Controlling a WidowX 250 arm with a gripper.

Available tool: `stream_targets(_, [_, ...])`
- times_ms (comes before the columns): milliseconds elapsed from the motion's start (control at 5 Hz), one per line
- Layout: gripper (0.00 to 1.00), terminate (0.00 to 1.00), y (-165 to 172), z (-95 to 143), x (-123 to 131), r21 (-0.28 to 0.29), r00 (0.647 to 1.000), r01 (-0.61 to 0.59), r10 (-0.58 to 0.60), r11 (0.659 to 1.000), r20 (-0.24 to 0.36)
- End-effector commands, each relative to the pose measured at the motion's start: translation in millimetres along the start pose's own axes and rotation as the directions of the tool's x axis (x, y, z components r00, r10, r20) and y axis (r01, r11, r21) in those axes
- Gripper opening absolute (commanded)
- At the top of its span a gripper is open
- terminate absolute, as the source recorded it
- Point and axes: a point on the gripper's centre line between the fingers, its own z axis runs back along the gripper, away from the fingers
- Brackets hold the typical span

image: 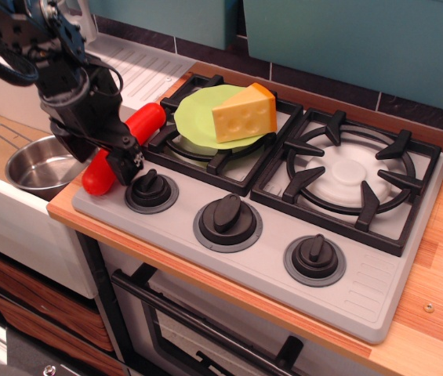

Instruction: Put cheese on plate and sausage in pot or pan in sink

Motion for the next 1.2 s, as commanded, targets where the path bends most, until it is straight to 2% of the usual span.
stream_targets(0, [0.0, 0.0, -10, -4, 7, -0.005, 0.999, 0.018, -0.018, 1.0, 0.032])
stream_targets(400, [0.0, 0.0, -2, 27, 5, -0.091, 0.997, 0.048, -0.053, 0.995, -0.057])
stream_targets(600, [0.0, 0.0, 2, 54, 6, -0.081, 0.993, 0.049, -0.057, 0.996, -0.101])
stream_targets(800, [0.0, 0.0, 10, 64, 12, -0.085, 0.993, 0.066, -0.074, 0.994, -0.097])
stream_targets(1000, [0.0, 0.0, 28, 57, 25, -0.1, 0.991, 0.12, -0.126, 0.988, -0.054])
